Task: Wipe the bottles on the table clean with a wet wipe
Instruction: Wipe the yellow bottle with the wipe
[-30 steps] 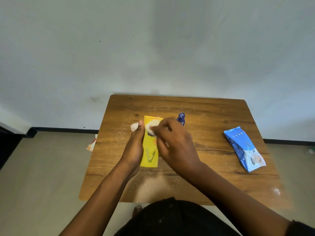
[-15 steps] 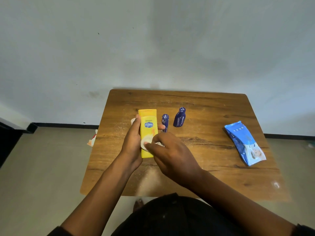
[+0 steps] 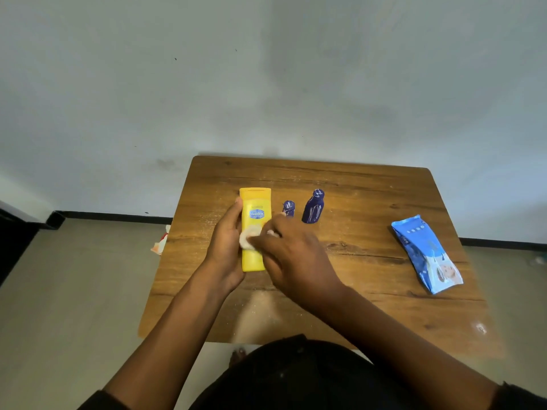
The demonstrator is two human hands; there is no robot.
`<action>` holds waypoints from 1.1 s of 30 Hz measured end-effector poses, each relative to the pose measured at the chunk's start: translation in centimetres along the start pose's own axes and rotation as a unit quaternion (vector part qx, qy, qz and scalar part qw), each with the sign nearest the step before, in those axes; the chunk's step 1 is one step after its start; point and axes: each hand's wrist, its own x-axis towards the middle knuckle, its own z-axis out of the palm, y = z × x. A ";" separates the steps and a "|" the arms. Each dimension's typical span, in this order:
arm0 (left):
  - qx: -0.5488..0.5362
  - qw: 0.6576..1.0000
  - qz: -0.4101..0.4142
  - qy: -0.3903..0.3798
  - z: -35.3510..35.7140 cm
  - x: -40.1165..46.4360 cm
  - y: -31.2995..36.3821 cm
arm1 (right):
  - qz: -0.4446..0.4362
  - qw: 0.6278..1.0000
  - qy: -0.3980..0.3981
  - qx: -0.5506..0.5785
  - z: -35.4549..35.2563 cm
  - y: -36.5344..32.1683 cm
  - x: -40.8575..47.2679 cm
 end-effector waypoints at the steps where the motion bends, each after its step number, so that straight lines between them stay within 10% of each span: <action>1: 0.003 1.000 0.008 0.000 -0.2 0.0 0.1 | -0.016 1.000 -0.024 0.000 0.0 -0.2 -0.8; 12: 0.078 0.991 0.104 -0.024 1.6 -1.7 -2.5 | 0.106 0.985 0.135 0.036 -2.7 1.4 3.0; 20: 0.350 0.843 0.401 -0.082 0.3 -2.8 -2.8 | 0.240 0.919 0.108 0.294 -7.7 -0.7 2.4; 33: 0.461 0.750 0.470 -0.061 -0.6 -2.3 -1.5 | 0.062 0.967 0.020 0.246 -8.9 -1.0 0.8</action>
